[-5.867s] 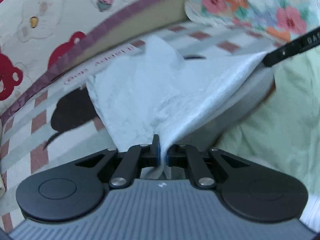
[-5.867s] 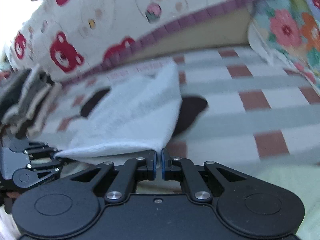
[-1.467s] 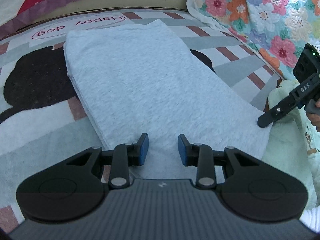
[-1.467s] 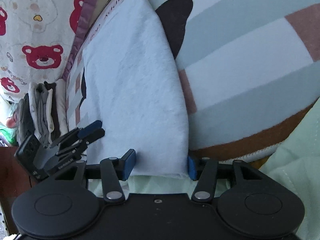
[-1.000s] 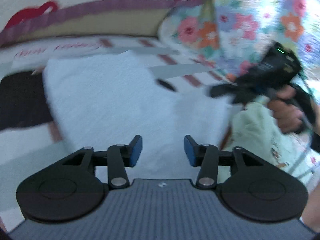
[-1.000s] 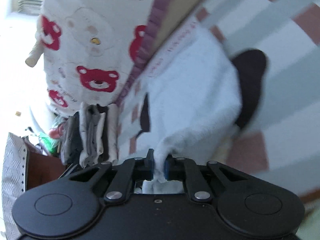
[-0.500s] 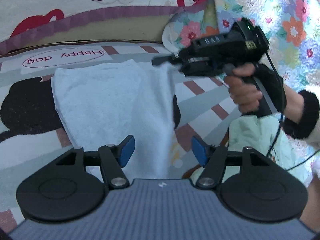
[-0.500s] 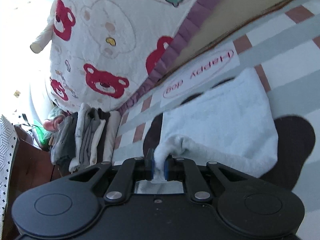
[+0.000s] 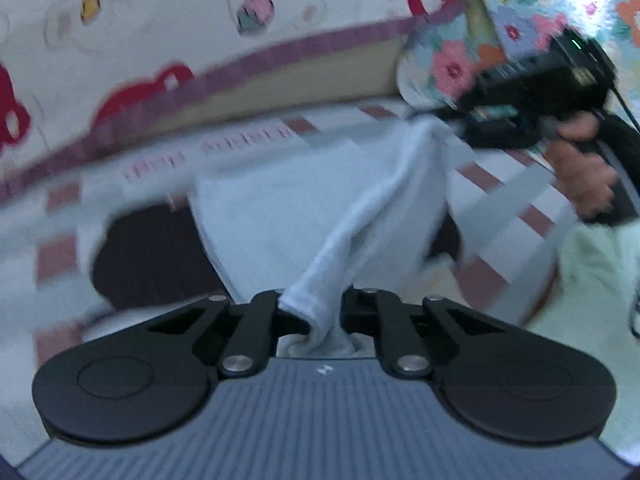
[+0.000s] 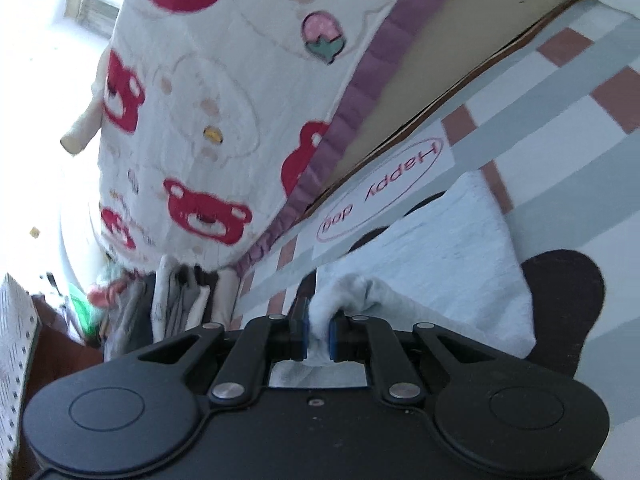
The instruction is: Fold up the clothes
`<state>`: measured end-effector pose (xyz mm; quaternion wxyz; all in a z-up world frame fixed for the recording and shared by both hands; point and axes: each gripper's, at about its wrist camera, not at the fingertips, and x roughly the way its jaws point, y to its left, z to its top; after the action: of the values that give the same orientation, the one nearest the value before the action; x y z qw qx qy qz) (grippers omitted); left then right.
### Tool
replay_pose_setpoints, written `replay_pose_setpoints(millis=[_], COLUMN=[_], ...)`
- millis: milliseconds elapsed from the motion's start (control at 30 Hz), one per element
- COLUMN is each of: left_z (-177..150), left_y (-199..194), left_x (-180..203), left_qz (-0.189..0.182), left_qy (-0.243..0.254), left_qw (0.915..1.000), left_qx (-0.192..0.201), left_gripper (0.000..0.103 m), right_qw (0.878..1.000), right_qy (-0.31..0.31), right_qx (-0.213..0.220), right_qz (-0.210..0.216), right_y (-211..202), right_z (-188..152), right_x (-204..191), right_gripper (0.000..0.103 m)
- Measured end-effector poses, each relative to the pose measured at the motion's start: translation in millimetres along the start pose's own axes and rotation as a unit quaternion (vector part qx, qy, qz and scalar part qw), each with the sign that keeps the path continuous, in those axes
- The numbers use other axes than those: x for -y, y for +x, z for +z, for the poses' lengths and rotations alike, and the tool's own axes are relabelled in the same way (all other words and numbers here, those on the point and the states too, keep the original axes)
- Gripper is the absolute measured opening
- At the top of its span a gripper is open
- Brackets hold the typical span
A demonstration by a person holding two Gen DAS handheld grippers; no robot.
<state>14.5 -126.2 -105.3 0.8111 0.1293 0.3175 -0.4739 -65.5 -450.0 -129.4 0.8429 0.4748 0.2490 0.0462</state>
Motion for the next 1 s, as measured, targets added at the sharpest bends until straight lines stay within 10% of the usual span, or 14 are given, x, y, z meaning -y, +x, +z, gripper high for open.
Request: replay_pose_setpoints(millis=[433, 600, 1000], left_z=[73.9, 77.5, 96.9], left_y=[118.1, 135.2, 152.5], left_x=[-37.9, -50.7, -56.7], left_qz=[0.049, 0.041, 0.035], left_qy=[0.042, 0.016, 0.016], left_qw=[0.9972, 0.9981, 0.9986], left_qx=[-0.037, -0.042, -0.037], left_gripper=[0.009, 0.009, 0.008], right_qw=[0.996, 0.996, 0.979], right_qy=[0.065, 0.000, -0.153], right_qx=[0.022, 0.076, 0.001], right_qz=[-0.054, -0.035, -0.133], right_y=[27.2, 7.5, 28.0], right_z=[61.8, 63.2, 35.8], right_x=[49.6, 53.5, 63.8], right_gripper=[0.021, 0.044, 0.045])
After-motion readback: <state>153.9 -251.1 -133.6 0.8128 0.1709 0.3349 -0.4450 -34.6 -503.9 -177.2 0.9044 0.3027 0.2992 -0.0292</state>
